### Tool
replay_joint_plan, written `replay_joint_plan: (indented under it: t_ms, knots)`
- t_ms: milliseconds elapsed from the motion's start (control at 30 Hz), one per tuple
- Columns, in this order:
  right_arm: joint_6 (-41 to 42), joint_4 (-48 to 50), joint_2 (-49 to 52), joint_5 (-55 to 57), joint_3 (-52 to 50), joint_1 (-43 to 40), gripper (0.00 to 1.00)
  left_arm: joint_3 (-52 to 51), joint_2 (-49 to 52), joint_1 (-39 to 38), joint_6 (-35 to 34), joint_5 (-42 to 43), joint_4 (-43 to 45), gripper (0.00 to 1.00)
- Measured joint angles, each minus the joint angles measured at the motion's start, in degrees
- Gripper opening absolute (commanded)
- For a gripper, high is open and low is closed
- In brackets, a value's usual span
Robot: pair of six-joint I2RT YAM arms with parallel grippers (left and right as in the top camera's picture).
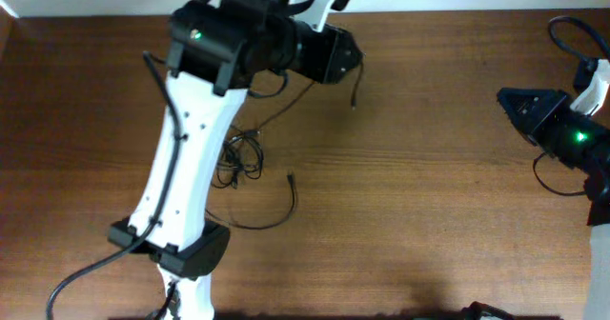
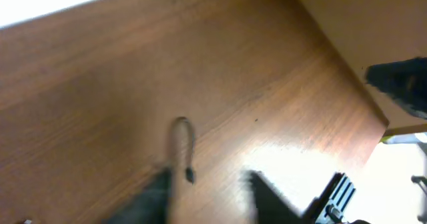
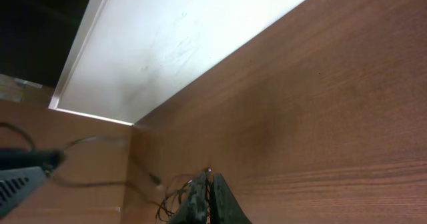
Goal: Untangle cables
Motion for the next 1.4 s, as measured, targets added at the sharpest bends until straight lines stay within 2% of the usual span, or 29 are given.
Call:
replay_joint_plan:
  t_ms: [67,267,400,500,567,600,667,800,867,933,1033,1167,1233,1267,1300,1400]
  knots:
    - [-0.39,-0.5,0.0,0.0,0.0,0.0,0.08,-0.02,1.46,-0.04,0.0,-4.22,-0.11,1.0]
    - [-1.88,-2.16,0.02,0.02,0.0,0.0,0.11,-0.02,1.33,1.95,-1.51,-25.79,-5.03,0.99]
    - [-2.49,-2.19,0.02,0.04,0.0,0.0,0.13,-0.02,1.2,6.99,-1.4,-31.82,-9.31,1.0]
    - [-2.56,-2.19,0.02,0.04,0.0,0.0,0.13,-0.02,1.2,11.74,-7.34,-36.0,-13.73,0.86]
    - [-2.75,-2.19,0.02,0.07,0.0,0.0,0.16,-1.81,0.79,17.4,-10.08,-34.69,-13.84,0.83]
    - [-2.99,-2.32,0.02,0.09,0.0,0.0,0.17,-2.8,0.72,19.5,-11.04,-33.73,-13.81,0.78]
    - [-3.39,-2.4,0.09,0.11,0.0,0.0,0.18,-9.84,-0.22,22.75,-12.09,-31.98,-13.73,0.66]
    - [-4.26,-3.23,1.77,0.24,0.0,0.0,0.17,-26.12,-0.39,22.34,-13.55,-31.19,-11.91,0.56]
    - [-4.35,-3.23,3.41,0.26,0.0,0.0,0.17,-35.74,-0.2,21.9,-14.27,-31.15,-7.19,0.49]
    - [-4.48,-3.23,4.5,0.26,0.0,0.0,0.17,-42.75,-0.22,21.4,-14.91,-31.12,-1.9,0.37]
    - [-4.52,-3.41,5.42,0.26,0.0,0.0,0.18,-51.43,-0.15,20.04,-15.63,-30.42,5.77,0.31]
    - [-4.72,-3.34,5.66,0.26,0.0,0.0,0.18,-58.93,-0.2,18.45,-17.03,-30.05,13.05,0.31]
    - [-4.72,-3.41,5.64,0.26,0.0,0.0,0.19,-61.68,-0.17,18.32,-17.92,-30.14,16.17,0.35]
    - [-4.98,-3.41,5.66,0.26,0.0,0.0,0.19,-63.45,-0.17,18.34,-19.15,-30.97,17.57,0.55]
    - [-5.38,-3.43,5.66,0.26,0.0,0.0,0.19,-64.37,-0.17,18.32,-20.28,-31.91,18.16,0.62]
    - [-5.84,-3.48,5.68,0.26,0.0,0.0,0.21,-65.09,-0.17,18.34,-22.4,-34.58,22.05,0.62]
